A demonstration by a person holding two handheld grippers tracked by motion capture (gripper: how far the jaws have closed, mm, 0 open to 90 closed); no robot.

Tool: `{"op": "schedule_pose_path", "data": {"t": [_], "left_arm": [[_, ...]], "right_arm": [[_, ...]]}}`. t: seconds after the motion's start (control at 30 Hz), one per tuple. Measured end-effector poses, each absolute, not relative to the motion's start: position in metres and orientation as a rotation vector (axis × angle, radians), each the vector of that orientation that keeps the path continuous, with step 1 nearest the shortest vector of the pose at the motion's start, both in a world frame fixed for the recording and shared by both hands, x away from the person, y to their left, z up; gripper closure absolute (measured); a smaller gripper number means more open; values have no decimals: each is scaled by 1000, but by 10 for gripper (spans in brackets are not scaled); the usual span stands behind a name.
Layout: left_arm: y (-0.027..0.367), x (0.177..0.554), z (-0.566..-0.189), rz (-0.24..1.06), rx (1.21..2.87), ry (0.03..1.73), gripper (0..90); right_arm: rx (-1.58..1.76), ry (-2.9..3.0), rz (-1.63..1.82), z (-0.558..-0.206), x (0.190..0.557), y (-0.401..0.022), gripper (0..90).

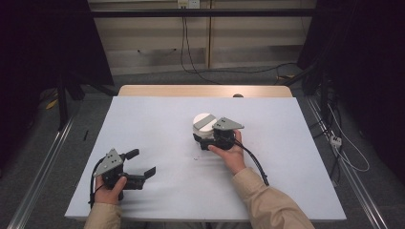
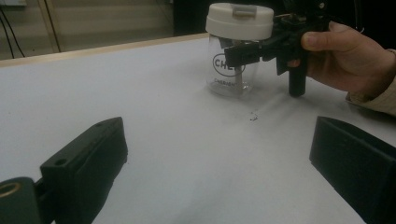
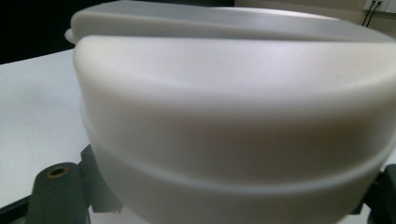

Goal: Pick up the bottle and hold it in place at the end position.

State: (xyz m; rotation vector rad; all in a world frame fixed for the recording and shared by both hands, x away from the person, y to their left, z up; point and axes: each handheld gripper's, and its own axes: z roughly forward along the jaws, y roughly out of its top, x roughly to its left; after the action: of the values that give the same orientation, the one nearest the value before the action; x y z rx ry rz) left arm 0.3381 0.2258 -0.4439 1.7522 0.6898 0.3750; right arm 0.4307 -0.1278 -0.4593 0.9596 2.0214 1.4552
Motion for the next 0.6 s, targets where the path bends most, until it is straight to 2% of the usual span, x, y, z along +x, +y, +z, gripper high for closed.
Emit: {"op": "schedule_pose_path", "data": {"t": [0.6], "left_arm": [[220,343,-445,358,1741,719,37]], "right_arm": [[928,2042,1461,-460,430,-131,189]]}}
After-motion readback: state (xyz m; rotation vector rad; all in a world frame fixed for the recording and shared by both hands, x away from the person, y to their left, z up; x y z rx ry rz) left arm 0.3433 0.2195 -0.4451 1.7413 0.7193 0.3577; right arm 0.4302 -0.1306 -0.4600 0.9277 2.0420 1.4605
